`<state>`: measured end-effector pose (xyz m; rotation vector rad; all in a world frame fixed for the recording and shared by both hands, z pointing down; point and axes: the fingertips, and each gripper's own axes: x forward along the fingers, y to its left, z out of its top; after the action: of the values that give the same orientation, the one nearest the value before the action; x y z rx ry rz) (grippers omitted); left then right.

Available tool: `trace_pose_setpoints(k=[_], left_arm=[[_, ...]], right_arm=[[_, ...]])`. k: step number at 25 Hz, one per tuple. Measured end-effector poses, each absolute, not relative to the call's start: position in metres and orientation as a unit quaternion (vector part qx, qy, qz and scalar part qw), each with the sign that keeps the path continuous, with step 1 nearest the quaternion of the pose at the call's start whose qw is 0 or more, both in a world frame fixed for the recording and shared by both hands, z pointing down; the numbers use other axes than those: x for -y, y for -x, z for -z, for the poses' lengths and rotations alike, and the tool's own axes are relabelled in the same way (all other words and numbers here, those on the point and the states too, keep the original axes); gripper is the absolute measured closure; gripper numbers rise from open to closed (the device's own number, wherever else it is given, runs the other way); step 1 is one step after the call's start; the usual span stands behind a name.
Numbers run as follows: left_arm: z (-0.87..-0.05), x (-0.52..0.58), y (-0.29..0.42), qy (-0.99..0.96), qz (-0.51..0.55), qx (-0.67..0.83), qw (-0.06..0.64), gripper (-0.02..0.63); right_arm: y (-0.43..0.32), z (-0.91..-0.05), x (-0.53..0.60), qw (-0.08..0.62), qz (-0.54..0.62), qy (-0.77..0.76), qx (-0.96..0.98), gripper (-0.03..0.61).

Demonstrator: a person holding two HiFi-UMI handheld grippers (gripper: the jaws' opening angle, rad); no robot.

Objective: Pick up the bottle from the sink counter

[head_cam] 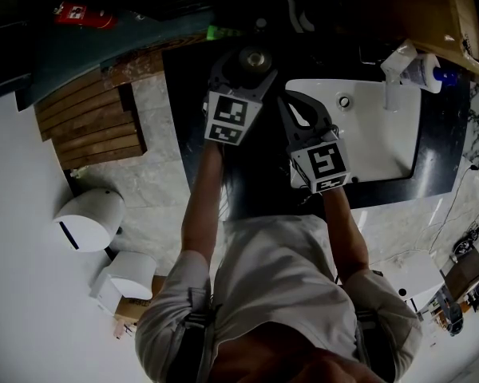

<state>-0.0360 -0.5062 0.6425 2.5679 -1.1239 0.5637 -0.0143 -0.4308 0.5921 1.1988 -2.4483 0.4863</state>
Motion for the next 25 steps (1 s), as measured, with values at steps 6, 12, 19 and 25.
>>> trace_pose_setpoints(k=[6, 12, 19, 25], left_arm=[[-0.642, 0.508, 0.037, -0.888, -0.194, 0.396, 0.131, 0.293], [-0.642, 0.508, 0.038, -0.887, -0.194, 0.397, 0.131, 0.295], [-0.642, 0.506, 0.038, -0.887, -0.196, 0.398, 0.126, 0.295], [-0.642, 0.503, 0.038, -0.887, -0.197, 0.398, 0.127, 0.295]], right_arm=[[0.017, -0.591, 0.430, 0.184, -0.172, -0.426, 0.869, 0.581], [0.018, -0.588, 0.427, 0.181, -0.170, -0.428, 0.869, 0.581], [0.015, -0.586, 0.423, 0.181, -0.170, -0.434, 0.866, 0.581], [0.011, -0.584, 0.419, 0.181, -0.169, -0.438, 0.864, 0.581]])
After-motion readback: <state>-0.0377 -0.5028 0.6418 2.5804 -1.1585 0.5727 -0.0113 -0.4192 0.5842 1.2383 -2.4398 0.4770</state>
